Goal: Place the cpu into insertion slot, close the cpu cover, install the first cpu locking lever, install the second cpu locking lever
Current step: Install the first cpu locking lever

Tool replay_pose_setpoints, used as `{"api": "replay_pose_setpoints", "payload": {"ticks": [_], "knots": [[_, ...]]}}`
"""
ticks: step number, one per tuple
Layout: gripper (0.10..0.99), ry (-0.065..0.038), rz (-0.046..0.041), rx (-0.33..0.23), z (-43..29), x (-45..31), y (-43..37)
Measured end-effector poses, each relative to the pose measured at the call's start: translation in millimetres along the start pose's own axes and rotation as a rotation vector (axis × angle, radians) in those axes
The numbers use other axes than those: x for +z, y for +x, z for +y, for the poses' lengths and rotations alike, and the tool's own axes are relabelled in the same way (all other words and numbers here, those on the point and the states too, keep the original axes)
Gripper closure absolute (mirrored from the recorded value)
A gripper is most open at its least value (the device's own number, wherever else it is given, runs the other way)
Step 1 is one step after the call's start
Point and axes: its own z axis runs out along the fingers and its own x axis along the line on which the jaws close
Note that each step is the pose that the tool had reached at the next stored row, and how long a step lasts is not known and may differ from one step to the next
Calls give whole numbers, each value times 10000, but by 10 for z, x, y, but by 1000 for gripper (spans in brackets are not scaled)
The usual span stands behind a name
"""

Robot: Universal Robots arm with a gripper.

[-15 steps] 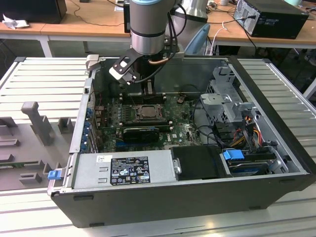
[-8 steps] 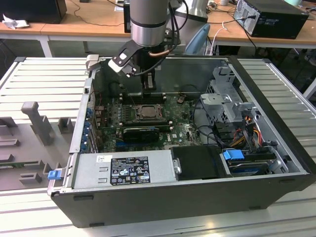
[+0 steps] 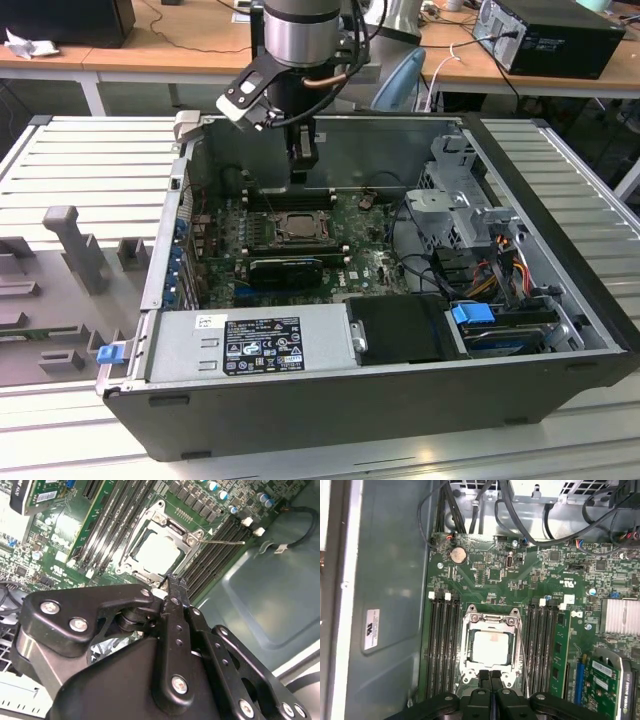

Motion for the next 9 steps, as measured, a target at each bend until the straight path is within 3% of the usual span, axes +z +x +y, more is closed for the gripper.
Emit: {"api": "replay_pose_setpoints", "payload": {"ticks": [4,9], "knots": [[980,17,-7,-265,-1,-1,0],[980,86,19,-1369,0,-1,0]]}}
